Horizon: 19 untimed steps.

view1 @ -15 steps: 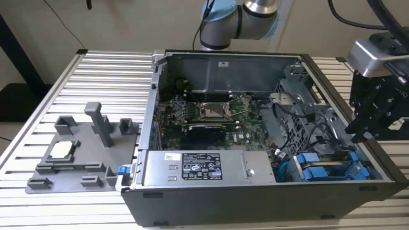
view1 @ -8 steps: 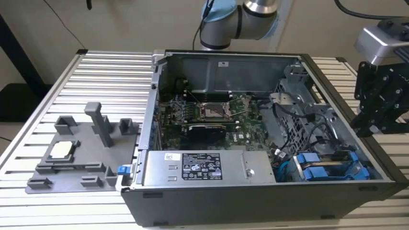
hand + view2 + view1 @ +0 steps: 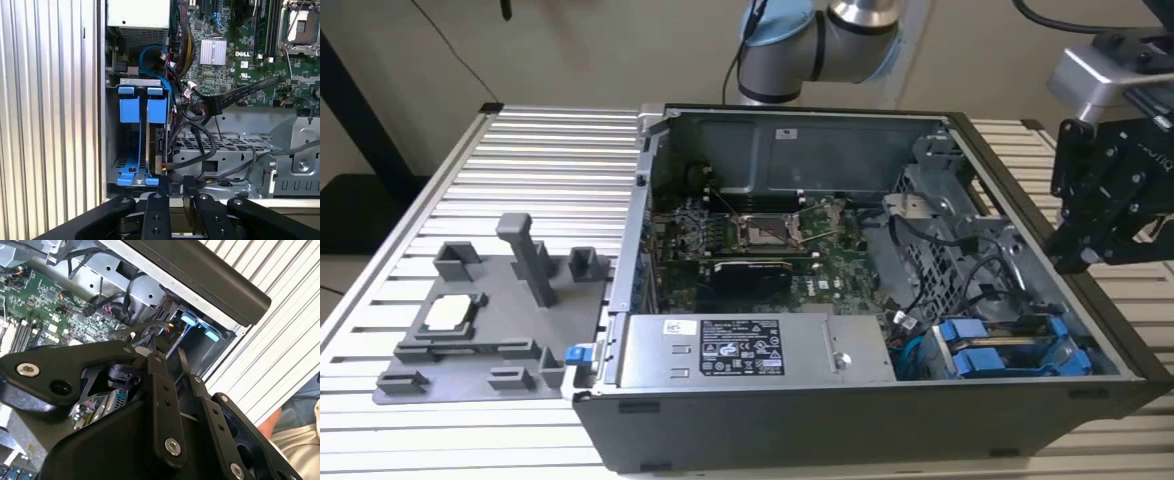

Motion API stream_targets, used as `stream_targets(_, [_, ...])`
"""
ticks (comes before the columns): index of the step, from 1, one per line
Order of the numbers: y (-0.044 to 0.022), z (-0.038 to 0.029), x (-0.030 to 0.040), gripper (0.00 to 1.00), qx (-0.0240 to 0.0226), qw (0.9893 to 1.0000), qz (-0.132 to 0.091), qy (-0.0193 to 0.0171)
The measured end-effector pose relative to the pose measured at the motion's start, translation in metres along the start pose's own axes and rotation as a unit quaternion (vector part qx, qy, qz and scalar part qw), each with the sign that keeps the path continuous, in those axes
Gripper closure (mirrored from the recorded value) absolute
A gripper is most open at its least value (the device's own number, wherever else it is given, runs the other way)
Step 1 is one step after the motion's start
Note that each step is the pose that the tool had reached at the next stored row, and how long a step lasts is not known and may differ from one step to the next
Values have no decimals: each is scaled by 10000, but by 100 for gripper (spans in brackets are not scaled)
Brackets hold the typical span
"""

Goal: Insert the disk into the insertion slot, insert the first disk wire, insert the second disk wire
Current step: 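Insert the first disk wire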

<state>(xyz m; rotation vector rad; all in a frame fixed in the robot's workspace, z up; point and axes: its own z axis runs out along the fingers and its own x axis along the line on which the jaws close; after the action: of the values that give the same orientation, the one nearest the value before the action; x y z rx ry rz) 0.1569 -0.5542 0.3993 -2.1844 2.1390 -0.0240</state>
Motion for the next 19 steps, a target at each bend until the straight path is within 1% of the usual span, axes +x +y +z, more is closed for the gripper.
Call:
stream_targets(6, [-3, 24, -215, 73, 0, 10000, 1, 0])
stream_targets(8, [3, 30, -269, 73, 0, 10000, 2, 0])
stream_targets(9, [20, 31, -287, 73, 1, 10000, 1, 0])
stream_targets(10, [55, 29, -295, 73, 3, 10000, 1, 1])
stream_targets(12, [133, 25, -301, 73, 8, 10000, 1, 5])
stream_targets(14, [214, 21, -308, 73, 16, 10000, 0, 17])
stream_targets(16, [287, 17, -313, 73, 21, 10000, -2, 39])
stream_targets(17, [317, 15, -315, 73, 22, 10000, -4, 59])
stream_targets(18, [339, 14, -315, 73, 21, 10000, -10, 95])
stream_targets(19, [357, 13, -316, 73, 20, 9999, -19, 141])
